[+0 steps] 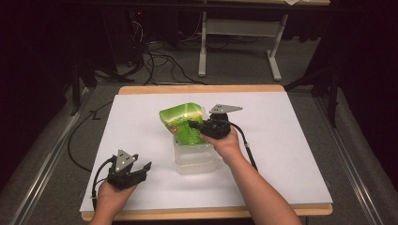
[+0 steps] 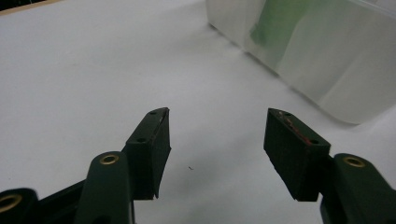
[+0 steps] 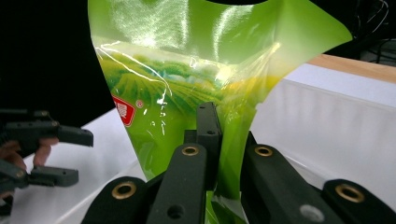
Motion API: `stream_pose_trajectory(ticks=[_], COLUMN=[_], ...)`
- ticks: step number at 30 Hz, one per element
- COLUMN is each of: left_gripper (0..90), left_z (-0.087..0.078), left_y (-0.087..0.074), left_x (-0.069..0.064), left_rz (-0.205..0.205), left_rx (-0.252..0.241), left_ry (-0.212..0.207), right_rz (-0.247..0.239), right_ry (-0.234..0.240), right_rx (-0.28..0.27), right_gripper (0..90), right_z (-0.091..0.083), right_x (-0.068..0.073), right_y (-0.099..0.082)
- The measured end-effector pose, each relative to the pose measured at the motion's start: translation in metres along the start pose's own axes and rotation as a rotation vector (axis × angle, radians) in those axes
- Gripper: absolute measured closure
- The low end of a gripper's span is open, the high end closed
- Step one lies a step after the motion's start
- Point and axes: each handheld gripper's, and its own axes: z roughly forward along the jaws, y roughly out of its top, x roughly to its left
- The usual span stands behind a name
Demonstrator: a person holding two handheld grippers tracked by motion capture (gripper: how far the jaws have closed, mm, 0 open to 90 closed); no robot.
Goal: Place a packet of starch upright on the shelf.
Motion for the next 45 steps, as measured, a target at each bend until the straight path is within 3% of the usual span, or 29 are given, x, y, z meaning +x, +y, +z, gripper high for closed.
stream_pose_trajectory(ticks=[4,5,6,7,12,16,17,23,26,27,30,32,33,34,37,38,40,41,45], left_gripper=[41.4,41.4,41.4,41.4,41.4,41.4,41.4,41.4,41.4,41.4,41.4,41.4,41.4,41.4,41.4,41.4,41.4,41.4,41.4], left_z=[-0.001,-0.002,-0.002,-0.002,-0.002,-0.001,-0.001,-0.002,-0.003,-0.003,-0.002,-0.003,-0.003,-0.003,-0.003,-0.003,-0.004,-0.004,-0.005], left_y=[0.0,0.0,0.0,0.0,0.0,0.001,0.001,0.001,0.001,0.001,0.001,0.002,0.002,0.002,0.002,0.003,0.003,0.003,0.003], left_x=[0.0,0.0,0.0,0.001,0.001,-0.001,-0.001,-0.001,0.0,0.0,0.001,0.002,0.002,0.003,0.005,0.005,0.007,0.007,0.011], left_rz=[0.003,0.002,0.002,-0.001,0.001,0.002,0.007,0.006,0.004,0.002,0.002,-0.002,-0.003,-0.003,-0.009,-0.012,-0.015,-0.015,-0.028], left_rx=[-0.003,-0.006,-0.006,-0.009,-0.008,-0.011,-0.008,-0.008,-0.016,-0.018,-0.017,-0.018,-0.02,-0.023,-0.025,-0.03,-0.036,-0.036,-0.037], left_ry=[-0.001,-0.002,-0.002,-0.002,-0.004,-0.006,-0.006,-0.006,-0.007,-0.008,-0.008,-0.011,-0.011,-0.01,-0.007,-0.003,-0.001,-0.001,0.006], right_rz=[-0.019,-0.021,-0.021,0.005,-0.012,-0.065,-0.103,-0.07,-0.061,-0.062,-0.056,-0.066,-0.066,-0.075,-0.098,-0.105,-0.104,-0.104,-0.096], right_ry=[-0.012,-0.02,-0.02,-0.029,-0.048,-0.07,-0.091,-0.114,-0.123,-0.124,-0.124,-0.148,-0.148,-0.175,-0.203,-0.243,-0.278,-0.278,-0.363], right_rx=[0.0,-0.008,-0.008,-0.043,-0.07,-0.066,-0.048,-0.039,-0.031,-0.038,-0.053,-0.067,-0.067,-0.063,-0.063,-0.058,-0.055,-0.055,-0.055], right_gripper=[87.3,81.7,81.7,70.9,60.6,69.1,86.4,87.7,76.7,68.6,60.7,48.7,48.7,41.2,35.7,30.4,27.0,27.0,24.7], right_z=[0.004,0.003,0.003,-0.003,-0.016,-0.024,-0.026,-0.022,-0.023,-0.026,-0.031,-0.04,-0.04,-0.046,-0.054,-0.065,-0.075,-0.075,-0.105], right_x=[0.004,0.004,0.004,0.002,0.002,0.01,0.014,0.012,0.013,0.013,0.014,0.016,0.016,0.018,0.019,0.019,0.019,0.019,0.013], right_y=[-0.001,-0.001,-0.001,-0.001,-0.002,-0.007,-0.014,-0.022,-0.02,-0.018,-0.016,-0.012,-0.012,-0.011,-0.012,-0.014,-0.017,-0.017,-0.027])
